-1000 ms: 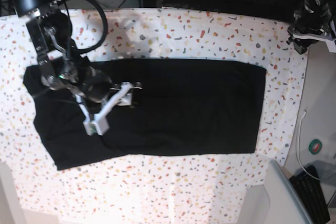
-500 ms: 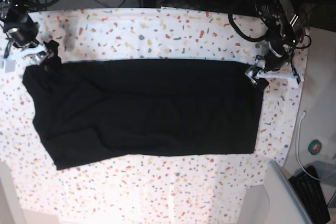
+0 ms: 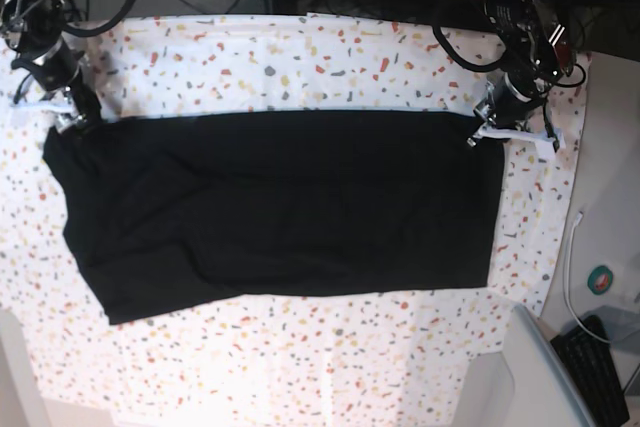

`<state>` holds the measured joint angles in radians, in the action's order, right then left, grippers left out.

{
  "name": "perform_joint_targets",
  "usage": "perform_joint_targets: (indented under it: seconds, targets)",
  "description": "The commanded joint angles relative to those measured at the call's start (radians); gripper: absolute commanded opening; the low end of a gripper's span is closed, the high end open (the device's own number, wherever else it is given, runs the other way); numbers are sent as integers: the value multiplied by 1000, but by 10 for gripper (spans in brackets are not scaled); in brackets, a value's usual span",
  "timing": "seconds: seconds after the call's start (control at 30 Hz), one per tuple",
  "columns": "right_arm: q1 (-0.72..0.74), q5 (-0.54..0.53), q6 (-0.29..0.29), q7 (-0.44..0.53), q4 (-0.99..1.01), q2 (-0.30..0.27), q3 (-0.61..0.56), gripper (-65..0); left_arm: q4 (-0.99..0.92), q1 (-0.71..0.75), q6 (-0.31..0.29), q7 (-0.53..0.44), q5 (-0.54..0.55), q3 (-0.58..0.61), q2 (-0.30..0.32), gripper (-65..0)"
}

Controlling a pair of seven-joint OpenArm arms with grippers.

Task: Layout the t-shirt on the table in an organized manner, then fold the t-shirt properly
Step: 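Drag the shirt edge away from the robot with both grippers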

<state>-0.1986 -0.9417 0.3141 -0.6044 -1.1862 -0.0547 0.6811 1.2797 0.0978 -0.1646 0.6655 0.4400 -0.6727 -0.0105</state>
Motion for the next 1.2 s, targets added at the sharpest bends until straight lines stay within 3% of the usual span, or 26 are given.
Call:
perform_joint_targets:
  seconds: [0.0, 0.13, 0.2, 0.3, 0.4, 0.73, 1.07, 1.17]
  targets:
    - [31, 14, -13, 10, 30, -24, 13, -197, 24, 10, 6, -2, -8, -3, 11, -650]
    - [116, 14, -11, 11, 176, -73, 36, -222, 88, 35, 6, 0, -10, -3, 13, -650]
    - [132, 13, -10, 11, 196, -83, 50, -353, 107, 38, 6, 0, -10, -3, 13, -650]
    - [129, 11, 13, 2, 196, -83, 79, -650, 113, 50, 6, 0, -10, -3, 27, -650]
    - [83, 10, 50, -9, 151, -80, 82, -650, 113, 66, 6, 0, -14, -2, 33, -650]
    - [-180, 11, 50, -67, -168, -29, 76, -650, 168, 181, 4, 0, -14, 3, 79, -650]
    - [-198, 11, 50, -67, -172, -10, 82, -650, 170, 228, 4, 0, -11, 0, 79, -650]
    - [-216, 8, 6, -68, -177, -10, 84, -650, 170, 230, 6, 0, -14, -2, 77, -650]
